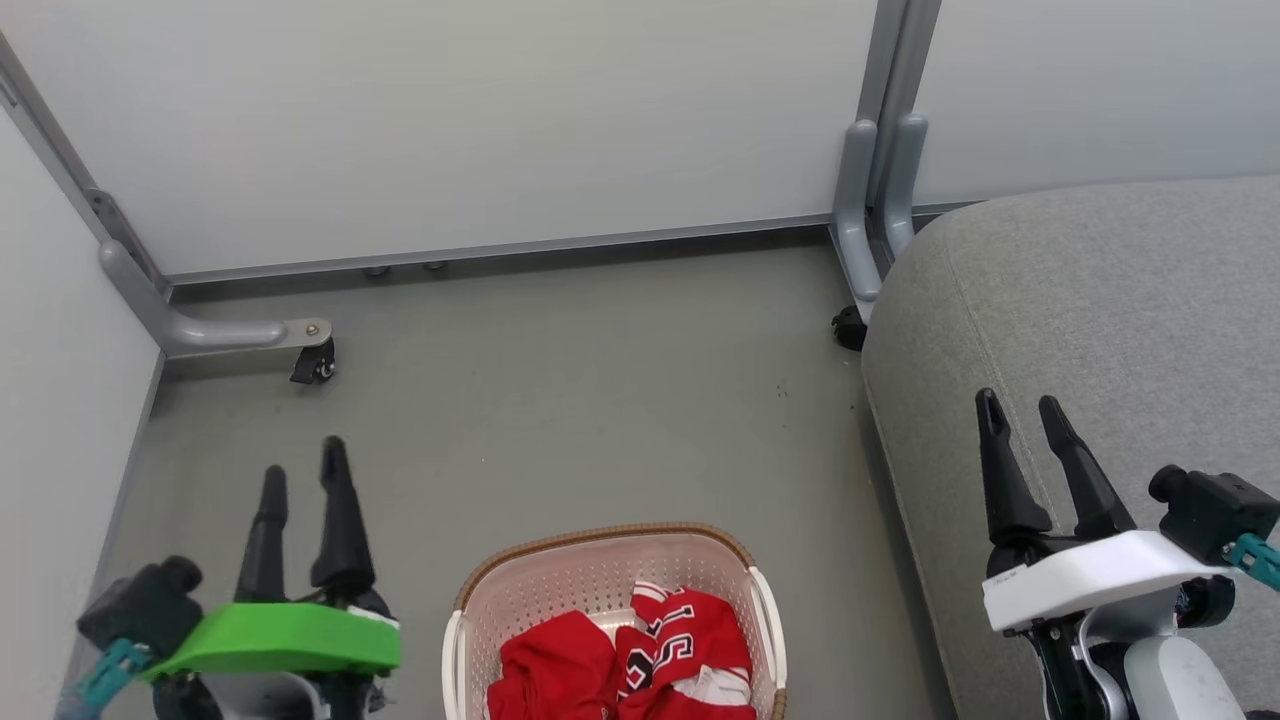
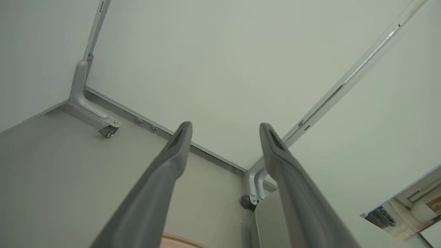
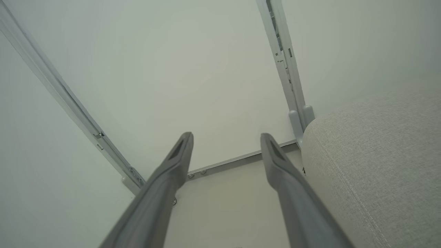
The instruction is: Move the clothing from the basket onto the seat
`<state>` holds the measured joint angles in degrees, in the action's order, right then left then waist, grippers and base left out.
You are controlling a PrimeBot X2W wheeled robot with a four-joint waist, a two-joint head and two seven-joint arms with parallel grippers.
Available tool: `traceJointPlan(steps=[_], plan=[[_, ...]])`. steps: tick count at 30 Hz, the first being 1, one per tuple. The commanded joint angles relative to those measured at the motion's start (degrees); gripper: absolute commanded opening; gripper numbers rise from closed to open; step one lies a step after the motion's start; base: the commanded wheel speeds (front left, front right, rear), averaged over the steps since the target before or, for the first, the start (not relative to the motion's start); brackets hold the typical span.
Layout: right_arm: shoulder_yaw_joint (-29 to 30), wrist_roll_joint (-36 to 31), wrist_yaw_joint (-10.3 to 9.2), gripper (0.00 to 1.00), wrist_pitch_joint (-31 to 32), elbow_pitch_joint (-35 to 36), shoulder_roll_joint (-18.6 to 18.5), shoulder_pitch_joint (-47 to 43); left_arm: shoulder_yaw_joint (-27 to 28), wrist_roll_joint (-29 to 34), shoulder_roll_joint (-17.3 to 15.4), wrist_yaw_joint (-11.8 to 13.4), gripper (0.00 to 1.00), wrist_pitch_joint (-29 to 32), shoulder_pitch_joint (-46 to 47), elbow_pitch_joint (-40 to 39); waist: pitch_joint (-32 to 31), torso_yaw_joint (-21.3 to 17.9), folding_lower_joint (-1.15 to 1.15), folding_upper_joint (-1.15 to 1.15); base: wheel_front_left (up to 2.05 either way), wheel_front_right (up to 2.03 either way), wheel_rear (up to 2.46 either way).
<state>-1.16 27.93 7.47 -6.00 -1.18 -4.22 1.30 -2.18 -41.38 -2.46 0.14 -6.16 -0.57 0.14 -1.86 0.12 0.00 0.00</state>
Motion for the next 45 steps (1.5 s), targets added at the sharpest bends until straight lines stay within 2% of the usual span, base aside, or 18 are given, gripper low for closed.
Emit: traceJointPlan(steps=[1,5,9,15,25,31,37,45], plan=[[-0.57,-2.51,0.02,1.0,-0.69,1.11,-0.49,-0.31,-1.91,4.08,-0.33,1.27,1.0,-0.54,-0.08,-0.68,-0.06,-0.03,0.0,0.0,0.0,0.0,0.0],[-1.33,-6.3,0.02,1.0,-1.37,1.17,-0.7,-0.62,-5.74,9.81,-0.53,4.34,1.0,-1.16,-0.1,0.18,-0.25,-0.08,0.0,0.0,0.0,0.0,0.0],[-1.93,-9.55,0.02,1.0,-1.97,0.42,-0.67,-1.28,-10.21,13.91,-2.44,7.2,1.0,-1.77,0.27,1.17,-0.5,-0.11,0.0,0.0,0.0,0.0,0.0],[-2.59,-13.6,0.02,1.0,-2.9,-0.12,-0.53,-1.78,-15.33,16.8,-4.45,11.37,1.0,-2.72,0.64,3.68,-0.92,-0.04,0.0,0.0,0.0,0.0,0.0],[-3.17,-19.68,0.02,1.0,-4.29,0.06,-0.42,-2.4,-21.32,21.64,-6.55,15.71,1.0,-4.12,1.8,5.02,-1.56,0.16,0.0,0.0,0.0,0.0,0.0],[-2.85,-21.4,0.02,1.0,-5.04,0.73,0.17,-2.82,-21.86,23.12,-6.09,18.29,1.0,-4.88,1.44,3.46,-1.91,0.25,0.0,0.0,0.0,0.0,0.0],[-2.08,-20.45,0.02,1.0,-5.84,0.95,0.84,-3.29,-17.91,22.78,-3.89,16.4,1.0,-5.7,-0.56,2.33,-2.21,0.39,0.0,0.0,0.0,0.0,0.0],[-1.01,-15.82,0.02,1.0,-6.77,-1.04,1.35,-4.4,-10.17,23.46,-0.7,9.08,1.0,-6.6,-3.27,4.01,-2.74,0.47,0.0,0.0,0.0,0.0,0.0]])
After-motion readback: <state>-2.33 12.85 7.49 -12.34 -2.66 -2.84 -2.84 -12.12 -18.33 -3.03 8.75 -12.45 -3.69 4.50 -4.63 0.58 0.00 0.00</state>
